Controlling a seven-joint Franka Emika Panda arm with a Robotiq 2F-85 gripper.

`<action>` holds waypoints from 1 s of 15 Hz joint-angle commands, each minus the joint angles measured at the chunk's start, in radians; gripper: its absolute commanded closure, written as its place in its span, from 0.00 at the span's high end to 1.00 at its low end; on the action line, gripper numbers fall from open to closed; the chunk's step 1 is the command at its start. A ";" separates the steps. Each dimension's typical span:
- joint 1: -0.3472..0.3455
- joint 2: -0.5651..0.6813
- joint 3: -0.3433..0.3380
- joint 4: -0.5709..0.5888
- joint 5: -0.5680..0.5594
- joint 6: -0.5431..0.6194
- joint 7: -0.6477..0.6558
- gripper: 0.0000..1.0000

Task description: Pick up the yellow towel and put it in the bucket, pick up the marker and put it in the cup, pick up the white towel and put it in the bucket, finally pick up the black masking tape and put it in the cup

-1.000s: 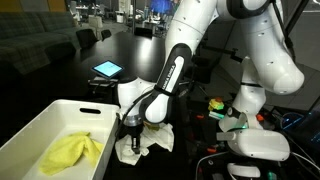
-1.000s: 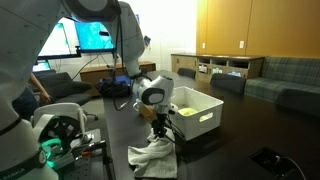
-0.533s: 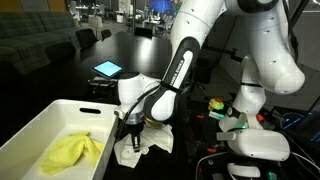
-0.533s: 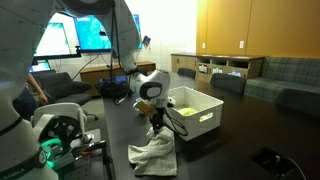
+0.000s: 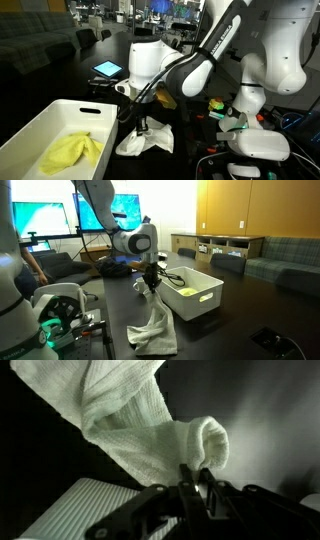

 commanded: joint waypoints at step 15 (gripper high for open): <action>0.016 -0.275 0.039 -0.215 0.028 -0.165 0.301 0.60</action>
